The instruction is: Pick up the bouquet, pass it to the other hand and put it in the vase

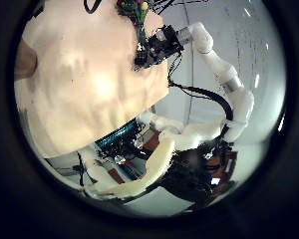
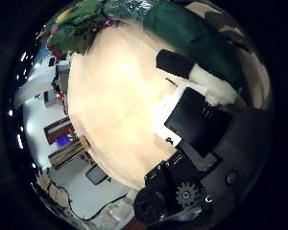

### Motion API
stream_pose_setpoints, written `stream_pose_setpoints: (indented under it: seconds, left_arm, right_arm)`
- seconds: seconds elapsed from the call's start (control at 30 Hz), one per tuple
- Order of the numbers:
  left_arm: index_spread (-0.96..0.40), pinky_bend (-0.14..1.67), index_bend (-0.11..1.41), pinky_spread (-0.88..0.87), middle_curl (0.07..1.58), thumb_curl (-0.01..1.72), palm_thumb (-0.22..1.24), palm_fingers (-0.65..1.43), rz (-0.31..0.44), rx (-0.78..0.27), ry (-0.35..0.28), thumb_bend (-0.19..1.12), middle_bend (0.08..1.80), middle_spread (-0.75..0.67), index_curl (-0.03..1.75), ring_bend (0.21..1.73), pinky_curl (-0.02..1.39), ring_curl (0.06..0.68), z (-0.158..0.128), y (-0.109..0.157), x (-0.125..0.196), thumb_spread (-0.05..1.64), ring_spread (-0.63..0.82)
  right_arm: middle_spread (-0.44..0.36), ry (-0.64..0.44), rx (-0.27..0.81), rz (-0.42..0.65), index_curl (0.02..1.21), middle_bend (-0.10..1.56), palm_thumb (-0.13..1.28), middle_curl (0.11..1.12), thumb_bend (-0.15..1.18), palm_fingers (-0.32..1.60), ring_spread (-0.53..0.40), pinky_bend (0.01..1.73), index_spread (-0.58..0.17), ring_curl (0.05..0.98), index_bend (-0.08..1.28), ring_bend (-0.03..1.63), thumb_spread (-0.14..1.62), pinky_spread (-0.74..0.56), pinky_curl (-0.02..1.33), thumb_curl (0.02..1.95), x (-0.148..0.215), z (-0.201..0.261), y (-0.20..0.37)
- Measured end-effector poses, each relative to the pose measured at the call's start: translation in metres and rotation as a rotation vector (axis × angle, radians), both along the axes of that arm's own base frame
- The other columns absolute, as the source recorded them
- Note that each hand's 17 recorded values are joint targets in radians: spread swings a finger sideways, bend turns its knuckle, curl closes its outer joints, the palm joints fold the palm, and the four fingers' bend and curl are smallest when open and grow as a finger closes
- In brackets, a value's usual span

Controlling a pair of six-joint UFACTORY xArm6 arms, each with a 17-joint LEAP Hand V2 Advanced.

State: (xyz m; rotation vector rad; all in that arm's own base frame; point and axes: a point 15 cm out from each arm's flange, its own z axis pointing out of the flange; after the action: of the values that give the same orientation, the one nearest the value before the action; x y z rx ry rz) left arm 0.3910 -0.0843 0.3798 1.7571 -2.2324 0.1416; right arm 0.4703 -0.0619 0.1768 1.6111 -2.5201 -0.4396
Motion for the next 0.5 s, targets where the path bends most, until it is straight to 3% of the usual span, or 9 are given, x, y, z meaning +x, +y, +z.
stream_pose_setpoints:
  seconds: [0.1, 0.23, 0.5]
  left_arm:
    - [0.19, 0.19, 0.16, 0.52, 0.33, 0.29, 0.23, 0.02, 0.000, -0.002, -0.003, -0.03, 0.27, 0.36, 0.29, 0.41, 0.29, 0.232, 0.002, 0.000, 0.000, 0.99, 0.52]
    - [0.19, 0.19, 0.16, 0.51, 0.33, 0.29, 0.24, 0.02, 0.004, 0.000, -0.006, -0.03, 0.28, 0.36, 0.29, 0.41, 0.29, 0.232, 0.002, 0.002, 0.001, 0.99, 0.52]
    - [0.19, 0.19, 0.16, 0.51, 0.33, 0.28, 0.24, 0.02, 0.006, -0.001, -0.009, -0.03, 0.28, 0.36, 0.29, 0.42, 0.29, 0.231, 0.003, 0.003, 0.001, 0.99, 0.51]
  right_arm:
    - [-0.192, 0.058, 0.028, 0.016, 0.72, 1.09, 0.87, 0.58, -0.01, 1.39, -0.237, 1.20, -0.336, 0.460, 0.79, 1.24, 0.89, -0.47, 0.24, 0.48, -0.004, 0.013, -0.004]
    - [-0.191, 0.047, 0.037, 0.027, 0.81, 1.22, 1.00, 0.65, -0.01, 1.24, -0.214, 1.39, -0.334, 0.527, 0.90, 1.37, 0.83, -0.35, 0.36, 0.55, 0.004, 0.024, -0.012]
    - [-0.167, -0.104, 0.038, 0.003, 0.91, 1.32, 1.10, 0.72, 0.00, 1.11, -0.213, 1.51, -0.320, 0.595, 0.99, 1.42, 0.84, -0.24, 0.48, 0.63, 0.031, 0.047, -0.010]
